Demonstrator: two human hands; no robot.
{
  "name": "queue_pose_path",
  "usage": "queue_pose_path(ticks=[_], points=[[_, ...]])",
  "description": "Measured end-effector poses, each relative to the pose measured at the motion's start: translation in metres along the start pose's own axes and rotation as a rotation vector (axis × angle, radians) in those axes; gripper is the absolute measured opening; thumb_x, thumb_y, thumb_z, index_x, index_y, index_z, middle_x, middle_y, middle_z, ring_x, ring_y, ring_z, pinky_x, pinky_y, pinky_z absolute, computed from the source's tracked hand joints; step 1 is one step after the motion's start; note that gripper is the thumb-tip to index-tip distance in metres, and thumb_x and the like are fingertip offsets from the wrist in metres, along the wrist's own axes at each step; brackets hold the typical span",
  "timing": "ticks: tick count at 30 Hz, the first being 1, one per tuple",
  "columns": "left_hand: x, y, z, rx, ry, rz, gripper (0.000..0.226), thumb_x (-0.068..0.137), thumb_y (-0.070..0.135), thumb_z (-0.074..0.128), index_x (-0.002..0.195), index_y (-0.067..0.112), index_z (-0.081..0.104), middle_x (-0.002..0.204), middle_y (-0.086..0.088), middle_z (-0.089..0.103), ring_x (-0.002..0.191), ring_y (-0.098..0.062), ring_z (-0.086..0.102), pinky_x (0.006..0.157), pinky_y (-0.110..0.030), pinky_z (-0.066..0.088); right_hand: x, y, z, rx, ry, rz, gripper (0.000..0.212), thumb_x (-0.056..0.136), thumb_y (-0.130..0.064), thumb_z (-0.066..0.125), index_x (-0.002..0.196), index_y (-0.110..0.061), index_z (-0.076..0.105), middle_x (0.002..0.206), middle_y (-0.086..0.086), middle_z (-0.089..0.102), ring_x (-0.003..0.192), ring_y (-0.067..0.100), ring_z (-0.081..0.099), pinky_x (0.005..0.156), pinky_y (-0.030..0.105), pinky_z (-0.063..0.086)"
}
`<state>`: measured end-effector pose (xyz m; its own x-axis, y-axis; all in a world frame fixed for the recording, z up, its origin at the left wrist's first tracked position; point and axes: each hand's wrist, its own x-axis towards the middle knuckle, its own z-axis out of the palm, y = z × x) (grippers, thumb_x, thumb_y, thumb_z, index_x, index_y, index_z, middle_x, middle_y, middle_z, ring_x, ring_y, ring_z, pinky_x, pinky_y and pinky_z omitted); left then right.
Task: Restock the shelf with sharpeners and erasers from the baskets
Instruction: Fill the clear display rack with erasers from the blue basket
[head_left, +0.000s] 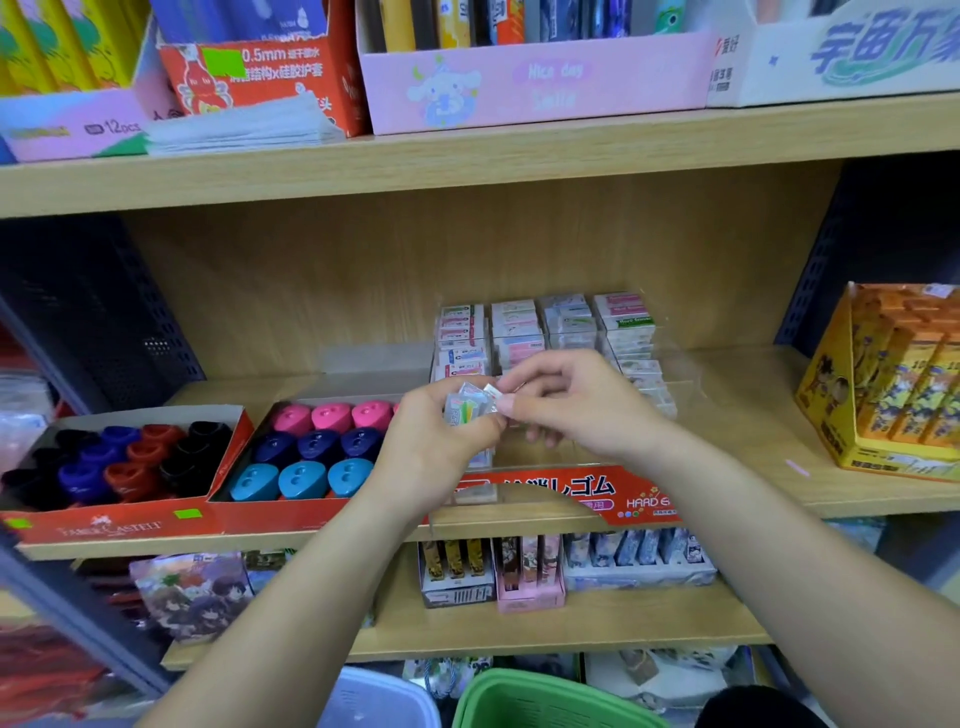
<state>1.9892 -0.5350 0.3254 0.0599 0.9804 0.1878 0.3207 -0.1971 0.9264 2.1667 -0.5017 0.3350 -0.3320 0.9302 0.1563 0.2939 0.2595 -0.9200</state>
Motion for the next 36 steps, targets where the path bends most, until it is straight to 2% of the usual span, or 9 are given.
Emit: queue_pose_path(ticks=[4,8,12,17,21,25,30,33,36], points=[[-0.011,0.005,-0.007,-0.043,0.005,-0.001,0.022,0.091,0.010,0.073,0.105,0.027,0.073,0.092,0.000,0.078,0.083,-0.012,0.072,0.073,-0.019,0.055,-0.004,-0.005,0.002,0.109,-0.031,0.073,0.008,0.090,-0.012,0.074,0.098,-0.012,0.074,0.079,0.007,0.075,0.065,0.013,0.067,0.063,0.029,0.055],[-0.017,0.003,-0.011,-0.114,0.048,-0.041,0.025,0.093,0.008,0.070,0.108,0.027,0.074,0.095,0.003,0.078,0.085,-0.011,0.073,0.076,-0.027,0.059,-0.008,-0.008,0.002,0.170,-0.035,0.095,0.005,0.091,-0.006,0.071,0.091,-0.011,0.072,0.077,0.007,0.074,0.068,0.016,0.067,0.064,0.029,0.056],[-0.020,0.004,-0.013,-0.232,0.060,-0.094,0.017,0.093,0.002,0.069,0.105,0.014,0.074,0.100,-0.009,0.078,0.090,-0.026,0.077,0.084,-0.040,0.063,-0.010,-0.008,0.002,0.229,-0.006,0.121,0.011,0.094,-0.005,0.065,0.087,-0.012,0.070,0.074,0.004,0.070,0.067,0.016,0.067,0.062,0.029,0.056],[-0.023,0.008,-0.013,-0.292,0.032,-0.098,0.014,0.094,0.002,0.067,0.108,0.004,0.070,0.090,-0.010,0.079,0.081,-0.026,0.077,0.071,-0.029,0.064,-0.012,-0.009,0.007,0.295,0.000,0.151,0.009,0.100,-0.011,0.059,0.096,-0.008,0.067,0.088,0.009,0.074,0.070,0.019,0.070,0.058,0.030,0.058],[-0.024,0.011,-0.012,-0.283,0.018,-0.106,0.015,0.094,0.004,0.068,0.109,0.006,0.069,0.088,-0.013,0.078,0.077,-0.026,0.078,0.063,-0.025,0.062,-0.013,-0.009,0.008,0.324,0.068,0.113,0.011,0.097,-0.011,0.064,0.108,-0.009,0.067,0.089,0.009,0.076,0.064,0.018,0.067,0.056,0.031,0.057],[-0.027,0.012,-0.008,-0.192,-0.017,-0.093,0.013,0.094,0.007,0.070,0.107,0.008,0.069,0.090,-0.016,0.077,0.065,-0.021,0.074,0.049,-0.026,0.052,-0.017,-0.010,0.009,0.262,0.103,0.062,0.013,0.100,-0.016,0.062,0.101,-0.020,0.075,0.091,-0.001,0.076,0.074,0.016,0.071,0.061,0.031,0.058],[-0.027,0.004,-0.003,-0.087,0.038,-0.050,0.010,0.094,0.011,0.071,0.104,0.009,0.069,0.053,0.003,0.062,0.042,-0.008,0.053,0.044,-0.021,0.047,-0.028,-0.002,0.017,0.250,0.066,0.083,0.015,0.102,-0.019,0.058,0.107,-0.018,0.073,0.092,0.006,0.074,0.064,0.018,0.068,0.048,0.030,0.053],[-0.028,-0.002,-0.003,-0.070,0.039,-0.059,0.012,0.093,0.015,0.073,0.104,0.012,0.069,0.049,0.005,0.059,0.042,-0.007,0.052,0.044,-0.020,0.045,-0.030,0.005,0.017,0.152,0.070,0.076,0.010,0.099,-0.021,0.064,0.103,-0.019,0.073,0.093,0.008,0.075,0.067,0.012,0.067,0.056,0.029,0.054],[-0.028,-0.005,-0.005,-0.038,0.033,-0.052,0.015,0.091,0.022,0.075,0.104,0.017,0.069,0.050,0.006,0.060,0.045,-0.009,0.053,0.048,-0.022,0.049,-0.032,0.010,0.014,0.101,0.044,0.087,0.007,0.093,-0.021,0.072,0.097,-0.016,0.072,0.080,0.003,0.075,0.069,0.009,0.066,0.061,0.027,0.055]])
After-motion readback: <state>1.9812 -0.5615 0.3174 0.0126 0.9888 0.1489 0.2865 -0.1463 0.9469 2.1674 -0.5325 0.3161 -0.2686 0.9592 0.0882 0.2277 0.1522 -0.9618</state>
